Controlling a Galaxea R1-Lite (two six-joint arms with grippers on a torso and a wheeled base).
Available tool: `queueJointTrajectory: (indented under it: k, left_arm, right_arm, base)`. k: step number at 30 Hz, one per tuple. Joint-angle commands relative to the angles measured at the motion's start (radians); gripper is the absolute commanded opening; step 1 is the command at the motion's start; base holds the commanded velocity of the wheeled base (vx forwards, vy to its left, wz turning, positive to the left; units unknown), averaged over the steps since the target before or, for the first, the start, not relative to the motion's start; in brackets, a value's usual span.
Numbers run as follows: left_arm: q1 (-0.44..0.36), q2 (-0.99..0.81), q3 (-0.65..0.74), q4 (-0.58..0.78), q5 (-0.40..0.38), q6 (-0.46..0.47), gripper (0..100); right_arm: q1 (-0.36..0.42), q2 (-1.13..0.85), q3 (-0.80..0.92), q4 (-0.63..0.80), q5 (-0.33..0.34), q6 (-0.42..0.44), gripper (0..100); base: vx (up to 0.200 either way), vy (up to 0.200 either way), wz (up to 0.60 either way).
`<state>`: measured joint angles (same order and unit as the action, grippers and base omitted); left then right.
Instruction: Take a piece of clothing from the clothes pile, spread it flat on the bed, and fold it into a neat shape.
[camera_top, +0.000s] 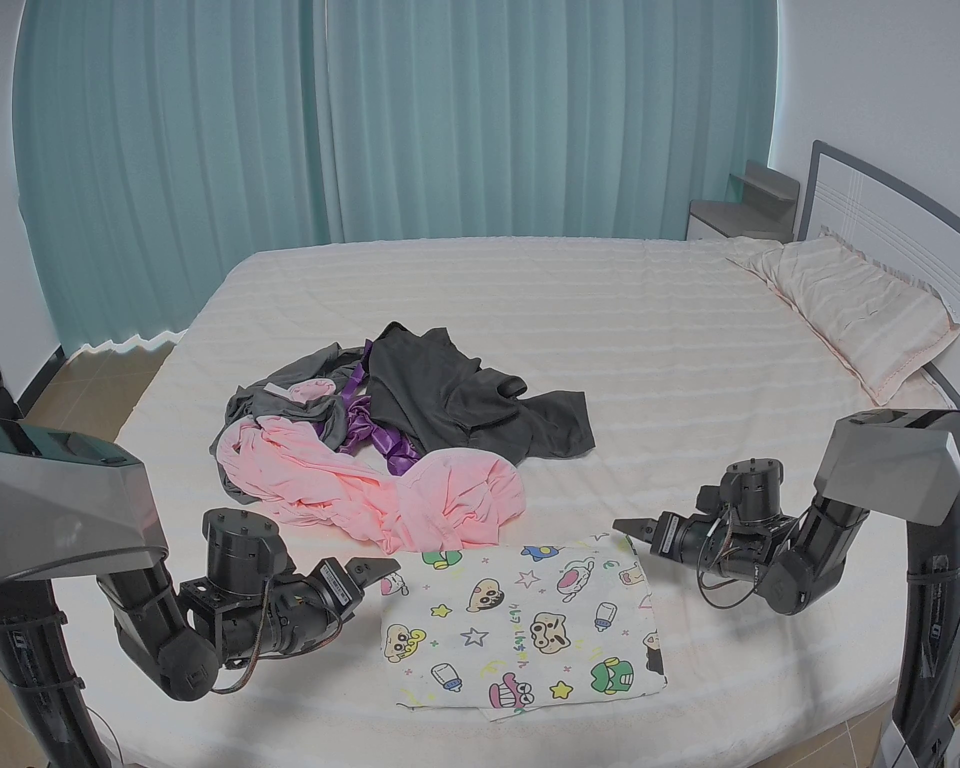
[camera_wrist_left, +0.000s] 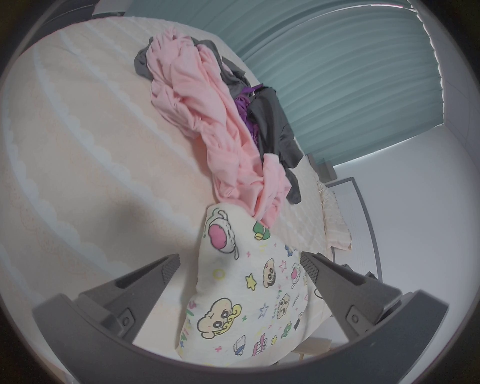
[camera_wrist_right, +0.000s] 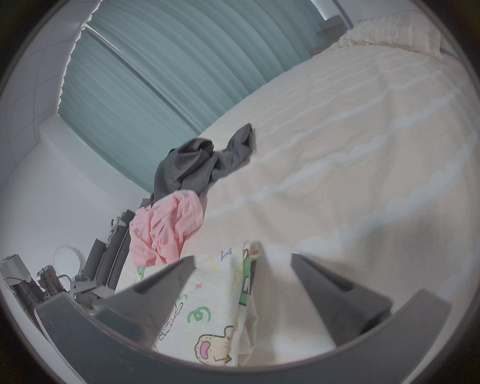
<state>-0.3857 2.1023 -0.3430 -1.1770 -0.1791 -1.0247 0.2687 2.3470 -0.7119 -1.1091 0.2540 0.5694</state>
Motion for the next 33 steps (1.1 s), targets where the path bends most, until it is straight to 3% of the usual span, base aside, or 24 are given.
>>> queueJointTrajectory:
  k: [1,8,10,13,15,20,24,26,30,33]
  left_arm:
    - [0.041,-0.134,0.016,-0.010,0.006,0.002,100]
    - [0.116,-0.475,0.101,0.002,0.047,0.060,100]
    - [0.142,-0.659,0.136,0.040,0.118,0.147,100]
    - [0.143,-0.763,0.159,0.080,0.162,0.201,100]
    - [0.142,-0.964,0.194,0.177,0.224,0.276,100]
    - [0.142,-1.257,0.190,0.408,0.306,0.365,100]
    - [0.142,-1.476,0.187,0.611,0.360,0.482,100]
    - [0.143,-1.615,0.187,0.737,0.389,0.572,100]
    - [0.145,-1.736,0.183,0.838,0.434,0.673,100]
    - [0.183,-1.866,0.183,0.921,0.483,0.796,100]
  right_arm:
    - [-0.057,-0.207,0.123,-0.015,-0.035,-0.002,100]
    - [-0.132,-0.620,0.378,-0.032,-0.050,-0.013,100]
    - [-0.164,-0.831,0.486,-0.024,-0.055,-0.020,100]
    - [-0.177,-0.946,0.540,-0.014,-0.055,-0.031,100]
    - [-0.200,-1.132,0.629,0.035,-0.055,-0.089,100]
    - [-0.241,-1.379,0.698,0.201,-0.055,-0.178,100]
    - [-0.267,-1.585,0.695,0.390,-0.055,-0.209,100]
    - [-0.275,-1.730,0.692,0.552,-0.058,-0.244,100]
    - [-0.275,-1.879,0.689,0.707,-0.059,-0.289,100]
    - [-0.275,-2.051,0.644,0.916,-0.059,-0.324,100]
  base:
    - [0.000,0.000,0.00]
    - [0.000,0.000,0.00]
    - [0.000,0.000,0.00]
    - [0.000,0.000,0.00]
    - [0.000,0.000,0.00]
    - [0.000,0.000,0.00]
    - [0.000,0.000,0.00]
    - [0.000,0.000,0.00]
    - [0.000,0.000,0.00]
    - [0.000,0.000,0.00]
